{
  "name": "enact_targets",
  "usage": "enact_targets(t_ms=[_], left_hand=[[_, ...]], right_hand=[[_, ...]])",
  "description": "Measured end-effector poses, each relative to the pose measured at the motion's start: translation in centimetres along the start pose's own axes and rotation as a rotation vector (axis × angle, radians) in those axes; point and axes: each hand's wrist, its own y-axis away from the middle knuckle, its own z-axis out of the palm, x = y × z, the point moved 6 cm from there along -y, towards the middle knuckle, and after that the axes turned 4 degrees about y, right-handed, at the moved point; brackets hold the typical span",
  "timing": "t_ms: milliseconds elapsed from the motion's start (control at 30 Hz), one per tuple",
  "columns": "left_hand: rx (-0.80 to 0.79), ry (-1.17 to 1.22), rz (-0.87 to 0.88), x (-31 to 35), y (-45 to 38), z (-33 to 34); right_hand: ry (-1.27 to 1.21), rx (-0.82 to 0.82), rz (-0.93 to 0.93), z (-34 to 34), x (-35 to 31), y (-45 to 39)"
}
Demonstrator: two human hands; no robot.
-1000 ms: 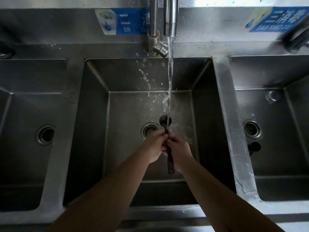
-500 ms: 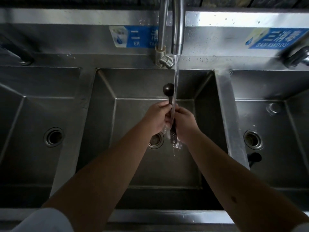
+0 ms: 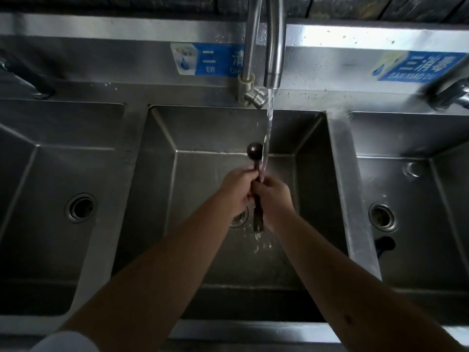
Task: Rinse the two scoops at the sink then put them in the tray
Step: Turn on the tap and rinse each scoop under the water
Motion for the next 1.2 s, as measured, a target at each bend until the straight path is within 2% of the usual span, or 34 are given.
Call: enact_targets(t_ms=[67, 133, 367, 533, 967, 1200], left_hand=[[0.054, 0.024, -0.092, -3.2, 0.9, -1.0], [0.088, 0.0, -0.166, -5.8, 2.0, -1.9], [-0.031, -0.018, -0.241, -10.6, 5.0, -3.3], [-0.043, -0.049, -0.269, -12.4, 6.5, -4.0], [-0.042, 0.016, -0.163, -7.9, 4.4, -2.3], [-0.071, 0.024, -0.035, -3.6, 2.7, -0.4]], right_hand=[[0.145, 0.069, 0.064, -0.4, 2.9, 0.6], [0.161, 0.085, 0.121, -0.9, 5.5, 1.4], [-0.013, -0.013, 0.288, -2.3, 10.9, 5.0], [-0.121, -0.04, 0.351, -2.6, 12.5, 6.2], [-0.191, -0.008, 0.275, -1.7, 8.4, 2.4], [-0.214, -0.005, 0.143, -1.4, 4.1, 0.3]])
